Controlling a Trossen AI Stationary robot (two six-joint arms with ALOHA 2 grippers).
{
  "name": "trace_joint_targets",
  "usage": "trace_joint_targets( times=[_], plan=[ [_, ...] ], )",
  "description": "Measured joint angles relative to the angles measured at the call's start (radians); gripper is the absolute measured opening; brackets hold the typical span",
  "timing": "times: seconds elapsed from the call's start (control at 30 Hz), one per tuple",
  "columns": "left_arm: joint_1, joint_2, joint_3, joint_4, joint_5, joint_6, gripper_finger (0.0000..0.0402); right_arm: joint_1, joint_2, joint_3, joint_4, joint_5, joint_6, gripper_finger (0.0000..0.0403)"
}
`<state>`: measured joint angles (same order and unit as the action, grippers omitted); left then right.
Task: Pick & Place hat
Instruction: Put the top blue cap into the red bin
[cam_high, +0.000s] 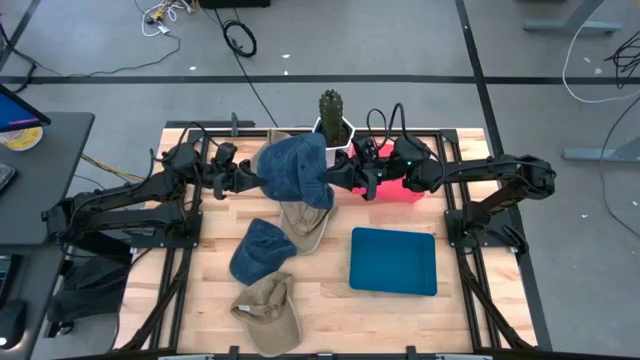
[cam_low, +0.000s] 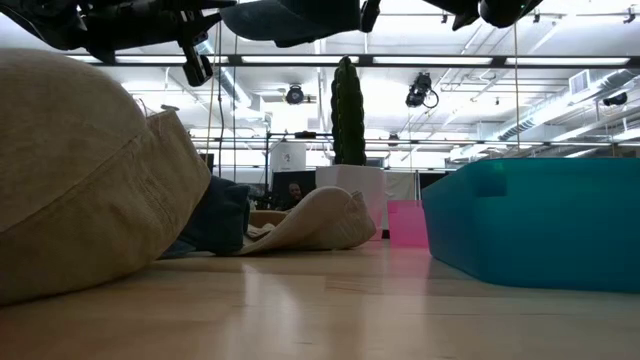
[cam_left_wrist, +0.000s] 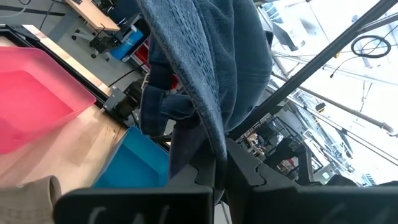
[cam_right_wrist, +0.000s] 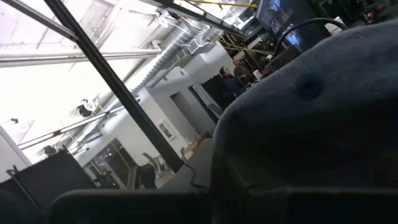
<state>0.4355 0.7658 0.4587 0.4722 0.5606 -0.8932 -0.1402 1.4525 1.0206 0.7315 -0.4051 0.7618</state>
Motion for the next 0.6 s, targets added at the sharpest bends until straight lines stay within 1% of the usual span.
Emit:
trace_joint_targets(
  times=[0.1,0.2,0.3,0.43,0.6],
  plan=[
    [0.000,0.000,0.000,0.000,-0.005,0.000,0.0014,0.000,0.000,0.000,0.000,-0.003,0.008,0.0015],
    [0.000,0.000,0.000,0.000,-0.018,0.000,0.0027,0.000,0.000,0.000,0.001,-0.004,0.015,0.0007],
    [0.000,0.000,0.001,-0.017,-0.027,0.000,0.0054,-0.001,-0.003,0.000,0.014,-0.007,0.052,0.0005],
    [-0.001,0.000,0.001,-0.087,-0.027,0.024,0.0097,-0.001,-0.016,0.000,0.039,-0.010,0.116,0.0004],
    [-0.001,0.000,0.001,-0.167,-0.026,0.051,0.0145,-0.001,-0.057,0.000,0.031,-0.013,0.167,0.0002]
  ],
)
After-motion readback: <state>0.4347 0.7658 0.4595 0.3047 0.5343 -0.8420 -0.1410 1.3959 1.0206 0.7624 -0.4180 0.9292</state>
